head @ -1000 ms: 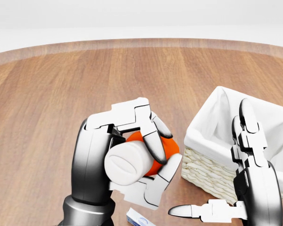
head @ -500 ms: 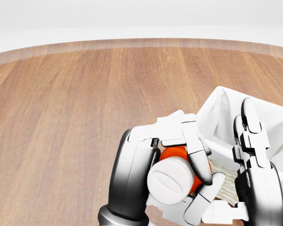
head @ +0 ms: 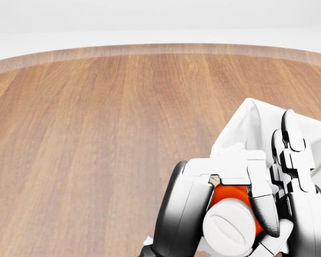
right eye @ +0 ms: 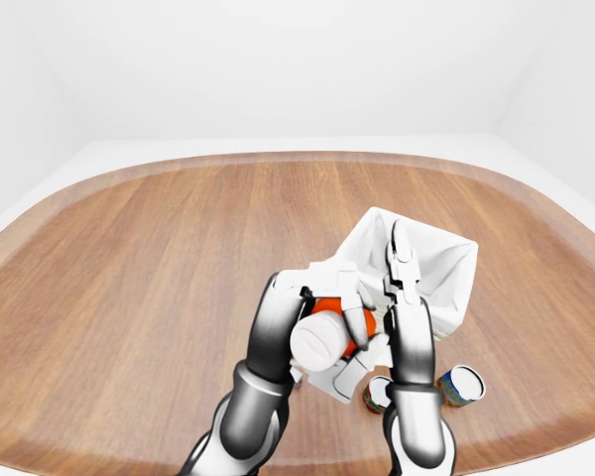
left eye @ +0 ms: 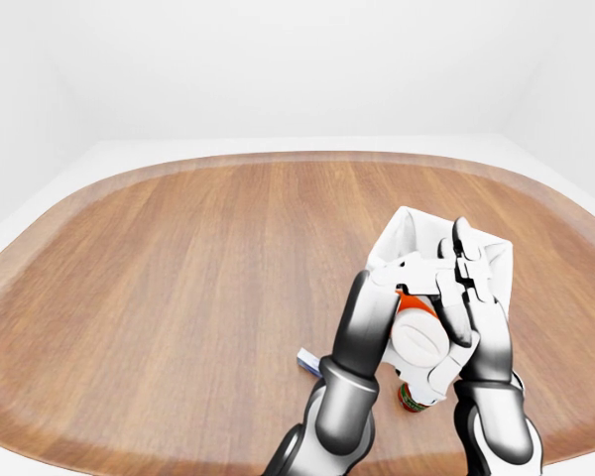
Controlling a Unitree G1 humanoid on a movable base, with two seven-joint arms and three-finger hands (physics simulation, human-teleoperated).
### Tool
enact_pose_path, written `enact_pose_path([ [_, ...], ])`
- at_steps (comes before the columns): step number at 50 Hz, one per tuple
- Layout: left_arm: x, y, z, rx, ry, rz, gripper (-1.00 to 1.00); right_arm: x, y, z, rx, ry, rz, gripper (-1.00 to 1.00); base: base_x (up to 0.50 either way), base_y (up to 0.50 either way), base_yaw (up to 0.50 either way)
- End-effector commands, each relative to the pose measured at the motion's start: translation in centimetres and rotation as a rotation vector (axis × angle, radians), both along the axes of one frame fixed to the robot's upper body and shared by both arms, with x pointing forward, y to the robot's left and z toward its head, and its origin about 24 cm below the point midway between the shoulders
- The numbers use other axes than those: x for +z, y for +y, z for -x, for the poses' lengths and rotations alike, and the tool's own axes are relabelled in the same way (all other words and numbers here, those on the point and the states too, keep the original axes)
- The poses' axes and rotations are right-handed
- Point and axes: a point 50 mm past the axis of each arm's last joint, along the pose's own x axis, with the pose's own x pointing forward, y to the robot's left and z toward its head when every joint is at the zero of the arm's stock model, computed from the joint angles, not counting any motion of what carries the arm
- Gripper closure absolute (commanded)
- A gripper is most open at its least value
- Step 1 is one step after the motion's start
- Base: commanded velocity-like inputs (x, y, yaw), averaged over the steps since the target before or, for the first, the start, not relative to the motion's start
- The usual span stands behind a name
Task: Pick up the ketchup, and put it in the basket.
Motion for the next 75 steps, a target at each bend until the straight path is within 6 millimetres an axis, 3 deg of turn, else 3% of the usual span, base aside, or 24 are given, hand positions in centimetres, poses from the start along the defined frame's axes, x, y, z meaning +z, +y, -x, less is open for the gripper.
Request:
enact_pose_path([
  [1, -0.4, -0.9, 0.4, -0.021, 0.044, 0.028, 0.94, 0.4, 0.0, 0.2, 0.003, -0.016, -0.001, -1.00, 0.00, 0.00, 0.00],
  [9, -0.1, -0.9, 0.6, -0.024, 0.031, 0.037, 0.93, -0.4, 0.0, 0.1, 0.031, 0.024, 0.003, -1.00, 0.00, 0.00, 0.00],
  [10, -0.1, -0.8, 0.6, -0.024, 0.029, 0.036, 0.93, -0.3, 0.2, 0.3, 0.063, 0.009, -0.009, 0.91, 0.00, 0.00, 0.00],
  [11, -0.1, -0.8, 0.6, -0.024, 0.028, 0.035, 0.92, -0.5, 0.2, 0.2, 0.050, 0.023, 0.001, 1.00, 0.00, 0.00, 0.00],
  [13, -0.1, -0.8, 0.6, -0.022, 0.029, 0.034, 0.91, -0.4, 0.2, 0.3, 0.054, 0.016, -0.001, 1.00, 0.00, 0.00, 0.00],
  [14, 0.0, -0.8, 0.7, -0.026, 0.023, 0.035, 0.69, -0.4, 0.2, 0.3, 0.052, 0.015, 0.004, 1.00, 0.00, 0.00, 0.00],
  [15, 0.0, -0.8, 0.7, -0.022, 0.017, 0.028, 0.11, -0.4, 0.1, 0.2, 0.046, 0.015, 0.002, 1.00, 0.00, 0.00, 0.00],
  [16, 0.0, -0.9, 0.8, -0.023, 0.015, 0.025, -1.00, -0.4, 0.1, 0.2, 0.045, 0.015, 0.001, 1.00, 0.00, 0.00, 0.00],
  [38, 0.2, -0.3, 0.8, -0.013, -0.001, 0.025, -1.00, -0.7, 0.2, 0.0, 0.033, 0.013, 0.018, 1.00, 0.00, 0.00, 0.00],
  [49, 1.7, 2.0, 1.6, 0.018, -0.107, 0.027, -1.00, -0.8, 0.2, -0.1, 0.028, 0.014, 0.019, 1.00, 0.00, 0.00, 0.00],
  [62, 3.9, 9.5, 3.7, 0.184, -0.284, -0.019, -1.00, -1.2, 0.3, -0.4, 0.026, 0.016, 0.024, 1.00, 0.00, 0.00, 0.00],
  [70, -0.3, 14.1, 0.0, 0.366, -0.026, -0.077, -1.00, -1.1, 0.2, -0.5, 0.019, 0.012, 0.027, 1.00, 0.00, 0.00, 0.00],
  [75, -2.4, 16.4, -0.9, 0.443, 0.085, -0.103, -1.00, -1.1, 0.2, -0.5, 0.017, 0.013, 0.032, 1.00, 0.00, 0.00, 0.00],
])
